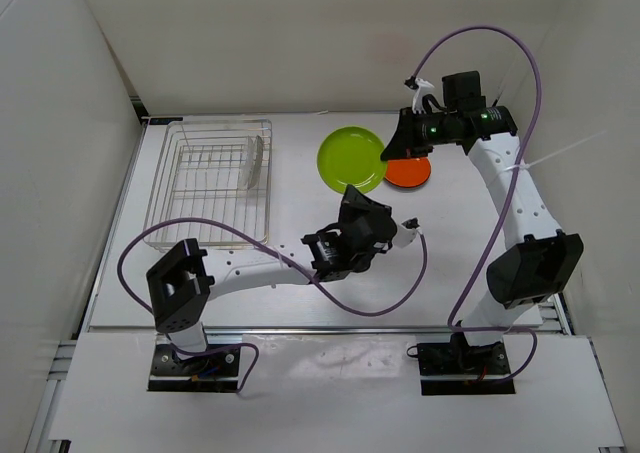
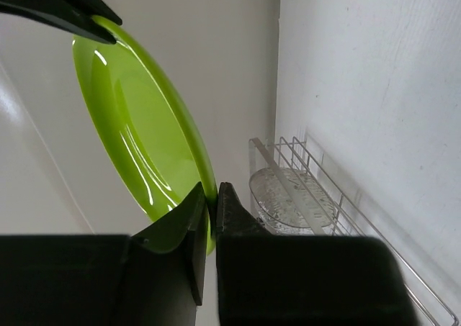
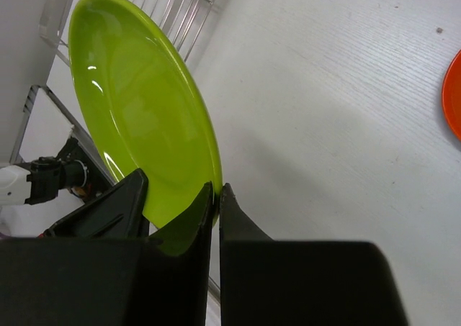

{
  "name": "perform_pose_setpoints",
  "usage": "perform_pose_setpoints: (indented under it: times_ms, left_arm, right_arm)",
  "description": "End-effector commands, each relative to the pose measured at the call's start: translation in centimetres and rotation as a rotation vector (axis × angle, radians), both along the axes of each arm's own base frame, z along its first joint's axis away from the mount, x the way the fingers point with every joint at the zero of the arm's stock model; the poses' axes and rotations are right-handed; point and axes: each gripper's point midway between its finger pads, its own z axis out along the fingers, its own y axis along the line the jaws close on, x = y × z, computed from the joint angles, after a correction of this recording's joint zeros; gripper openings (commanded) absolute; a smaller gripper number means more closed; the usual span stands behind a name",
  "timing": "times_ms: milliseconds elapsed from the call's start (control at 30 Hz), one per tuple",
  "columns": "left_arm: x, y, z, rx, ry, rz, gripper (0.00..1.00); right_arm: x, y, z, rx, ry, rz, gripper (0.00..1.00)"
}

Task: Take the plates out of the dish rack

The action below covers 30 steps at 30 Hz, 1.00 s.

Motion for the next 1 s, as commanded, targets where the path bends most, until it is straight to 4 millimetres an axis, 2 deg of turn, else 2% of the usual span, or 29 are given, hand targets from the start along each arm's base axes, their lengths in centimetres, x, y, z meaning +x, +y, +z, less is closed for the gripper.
perform_pose_setpoints:
  times_ms: [0,133,167,233,267,300,367,433,467,533,567,600,633,700,733,767,833,867,933,967]
  left_arm:
    - [0.9,0.4,2.9,-0.110,-0.029,0.035,0.11]
    - [1.5,0.7,2.8,-0.118,-0.037,0.056,0.11]
    - [1.5,0.7,3.0,-0.116,-0.043,0.053,0.20]
    - [1.6,0.5,2.6,-0.107,-0.040,0.053,0.26]
    - [2.0,0.8,2.4,-0.109,-0.044,0.071,0.35]
    - [2.0,0.8,2.7,-0.109,-0.045,0.071,0.55]
    - [2.1,0.5,2.7,-0.109,-0.045,0.071,0.57]
    - [2.1,0.5,2.7,-0.109,-0.045,0.071,0.69]
    - [2.1,0.5,2.6,-0.118,-0.043,0.073,0.78]
    - [2.1,0.6,2.7,-0.108,-0.039,0.073,0.80]
    - [2.1,0.6,2.8,-0.115,-0.034,0.076,0.85]
    - [2.0,0.7,2.4,-0.121,-0.020,0.082,1.00]
    - [2.0,0.5,2.8,-0.139,-0.009,0.078,1.00]
    - [1.1,0.6,1.9,-0.096,0.057,0.061,1.00]
    - [1.0,0.7,2.2,-0.131,0.075,0.076,1.00]
    - [1.2,1.9,1.8,-0.103,0.101,0.094,1.00]
    - [1.9,3.3,3.0,-0.164,0.111,0.130,1.00]
    - [3.4,4.8,2.7,-0.177,0.131,0.168,1.00]
    - [5.1,7.4,3.4,-0.220,0.145,0.237,1.00]
    - [7.3,10.0,4.7,-0.305,0.144,0.312,1.00]
  right_arm:
    - [0.4,0.0,0.4,0.029,-0.015,0.010,0.00]
    - [0.8,-0.5,-0.4,0.020,0.008,-0.015,0.00]
    - [1.1,-0.6,-0.4,0.015,0.004,-0.029,0.00]
    - [1.2,-0.7,-0.4,0.008,0.002,-0.037,0.00]
    - [1.4,-0.7,-0.3,0.010,-0.007,-0.037,0.00]
    - [1.2,-0.8,-0.5,0.006,0.001,-0.048,0.00]
    - [1.2,-0.8,-0.5,0.006,0.001,-0.048,0.00]
    - [1.2,-1.0,-0.2,-0.001,-0.010,-0.058,0.00]
    - [1.2,-1.0,0.2,0.003,-0.028,-0.058,0.00]
    - [2.0,-1.8,-0.5,-0.037,-0.026,-0.125,0.00]
    - [2.0,-1.8,-0.5,-0.030,-0.015,-0.134,0.00]
    - [3.3,-3.1,-1.2,-0.081,-0.020,-0.214,0.00]
    - [4.3,-4.3,-1.6,-0.100,-0.019,-0.272,0.00]
    - [6.7,-6.6,-2.9,-0.153,-0.005,-0.384,0.00]
    - [8.3,-8.9,-2.7,-0.166,-0.014,-0.462,0.00]
    - [9.4,-10.0,-4.4,-0.177,0.032,-0.500,0.00]
    - [11.9,-12.8,-5.1,-0.190,0.008,-0.578,0.00]
    - [13.1,-13.8,-6.3,-0.217,0.018,-0.598,0.00]
    - [14.6,-15.8,-7.4,-0.270,0.002,-0.635,0.00]
    - [15.8,-17.0,-8.5,-0.303,0.006,-0.662,0.00]
